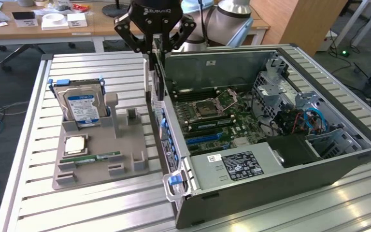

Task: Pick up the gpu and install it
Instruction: 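Pick up the gpu and move the gpu toward the slot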

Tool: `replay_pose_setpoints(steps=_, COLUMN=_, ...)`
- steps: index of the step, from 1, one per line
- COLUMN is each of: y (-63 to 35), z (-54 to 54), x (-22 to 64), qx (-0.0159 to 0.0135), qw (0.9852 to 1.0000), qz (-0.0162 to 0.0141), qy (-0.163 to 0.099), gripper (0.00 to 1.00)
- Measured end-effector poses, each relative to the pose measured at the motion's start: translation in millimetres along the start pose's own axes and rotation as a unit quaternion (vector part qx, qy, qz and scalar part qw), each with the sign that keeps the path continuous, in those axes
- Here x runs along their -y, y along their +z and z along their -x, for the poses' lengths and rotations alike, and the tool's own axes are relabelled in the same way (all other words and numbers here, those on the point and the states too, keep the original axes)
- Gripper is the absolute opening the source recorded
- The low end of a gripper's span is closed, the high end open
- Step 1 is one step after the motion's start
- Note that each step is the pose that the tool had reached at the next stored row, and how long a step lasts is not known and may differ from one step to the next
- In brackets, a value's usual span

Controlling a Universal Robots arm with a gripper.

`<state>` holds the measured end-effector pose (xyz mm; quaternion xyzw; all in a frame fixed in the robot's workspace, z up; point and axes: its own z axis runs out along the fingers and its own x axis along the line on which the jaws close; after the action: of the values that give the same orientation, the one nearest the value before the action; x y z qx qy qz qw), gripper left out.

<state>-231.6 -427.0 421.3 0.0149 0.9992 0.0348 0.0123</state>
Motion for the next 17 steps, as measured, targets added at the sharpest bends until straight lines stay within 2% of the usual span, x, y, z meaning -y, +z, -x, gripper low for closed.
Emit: replay_pose_setpoints(steps=17, y=1.2, z=50.6, x=-1.8, qx=-0.0002, qw=1.0000, qz=0.0035, qy=0.000, gripper=0.26)
